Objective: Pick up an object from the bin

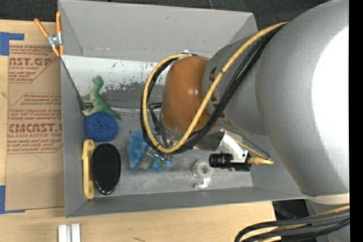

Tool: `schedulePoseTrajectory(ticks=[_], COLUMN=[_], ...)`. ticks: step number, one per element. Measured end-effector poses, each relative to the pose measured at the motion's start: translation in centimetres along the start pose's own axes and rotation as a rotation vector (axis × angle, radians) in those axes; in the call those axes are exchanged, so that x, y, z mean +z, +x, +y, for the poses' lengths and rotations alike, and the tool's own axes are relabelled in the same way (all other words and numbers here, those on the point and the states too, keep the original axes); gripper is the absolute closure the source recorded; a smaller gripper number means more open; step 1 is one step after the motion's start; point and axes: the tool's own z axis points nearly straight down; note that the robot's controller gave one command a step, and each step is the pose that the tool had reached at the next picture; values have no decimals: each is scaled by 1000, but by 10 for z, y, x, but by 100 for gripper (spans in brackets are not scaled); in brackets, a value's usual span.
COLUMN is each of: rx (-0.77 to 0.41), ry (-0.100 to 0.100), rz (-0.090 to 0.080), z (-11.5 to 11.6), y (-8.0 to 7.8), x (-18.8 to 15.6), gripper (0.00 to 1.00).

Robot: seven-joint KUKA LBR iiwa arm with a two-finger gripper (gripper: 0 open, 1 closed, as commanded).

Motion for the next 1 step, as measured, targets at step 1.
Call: schedulePoseTrajectory(ticks=[1], rx=[-39], ry=[-2], rz=[-5], z=[-33], y=[-31], x=[-14], gripper=[100])
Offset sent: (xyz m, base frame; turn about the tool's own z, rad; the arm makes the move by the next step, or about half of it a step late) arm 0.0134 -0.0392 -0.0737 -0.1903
